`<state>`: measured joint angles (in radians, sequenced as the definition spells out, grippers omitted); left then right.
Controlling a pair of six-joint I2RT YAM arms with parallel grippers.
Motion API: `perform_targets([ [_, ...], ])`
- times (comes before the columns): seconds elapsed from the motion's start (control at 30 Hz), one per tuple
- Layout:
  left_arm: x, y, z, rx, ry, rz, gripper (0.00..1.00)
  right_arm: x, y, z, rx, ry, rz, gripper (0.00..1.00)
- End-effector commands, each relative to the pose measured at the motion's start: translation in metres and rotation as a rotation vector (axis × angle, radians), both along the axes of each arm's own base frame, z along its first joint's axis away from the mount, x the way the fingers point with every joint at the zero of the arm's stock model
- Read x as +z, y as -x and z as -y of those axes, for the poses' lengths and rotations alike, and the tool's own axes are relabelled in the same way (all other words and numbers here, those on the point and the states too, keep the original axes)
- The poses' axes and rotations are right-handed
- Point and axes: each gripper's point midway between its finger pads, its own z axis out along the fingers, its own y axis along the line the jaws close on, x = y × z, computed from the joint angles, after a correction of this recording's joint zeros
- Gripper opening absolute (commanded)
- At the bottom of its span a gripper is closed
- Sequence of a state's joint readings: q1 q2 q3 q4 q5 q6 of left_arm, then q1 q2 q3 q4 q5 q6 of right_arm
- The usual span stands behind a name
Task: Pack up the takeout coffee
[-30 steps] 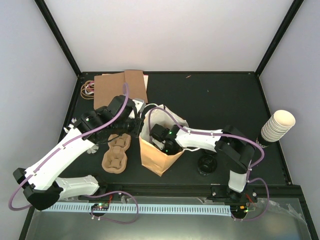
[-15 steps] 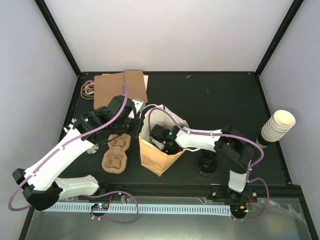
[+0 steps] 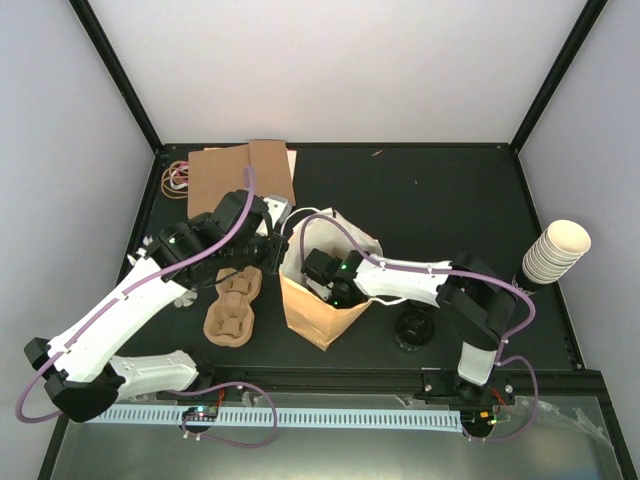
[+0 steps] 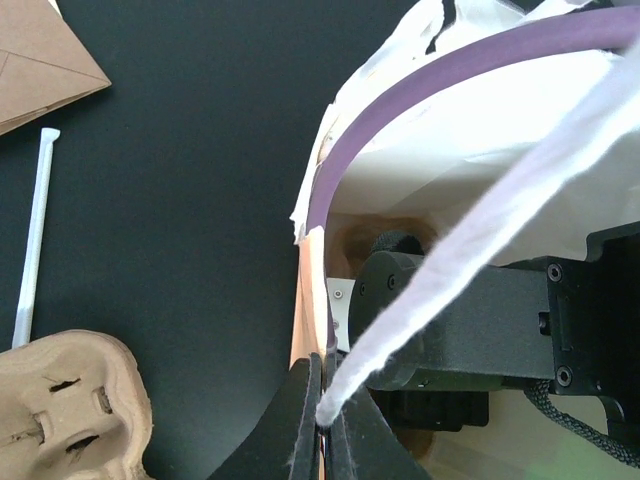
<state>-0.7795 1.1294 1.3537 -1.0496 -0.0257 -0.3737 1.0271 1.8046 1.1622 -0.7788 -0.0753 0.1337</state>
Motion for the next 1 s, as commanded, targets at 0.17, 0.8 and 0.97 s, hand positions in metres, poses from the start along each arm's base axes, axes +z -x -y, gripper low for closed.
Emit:
perform_targets([
  [0.17, 0.024, 0.003, 0.001, -0.021, 0.059, 0.064, 0.02, 0.012, 0.001, 0.006, -0.011, 0.000, 0.013, 0.69],
  [0.8, 0.003, -0.006, 0.003, 0.011, 0.006, 0.011, 0.02, 0.046, -0.006, 0.001, -0.011, -0.027, 0.103, 0.85],
  [0.97, -0.002, -0.007, 0.006, 0.004, -0.011, -0.013, 0.01, 0.074, -0.011, -0.006, -0.019, -0.083, 0.150, 0.88],
])
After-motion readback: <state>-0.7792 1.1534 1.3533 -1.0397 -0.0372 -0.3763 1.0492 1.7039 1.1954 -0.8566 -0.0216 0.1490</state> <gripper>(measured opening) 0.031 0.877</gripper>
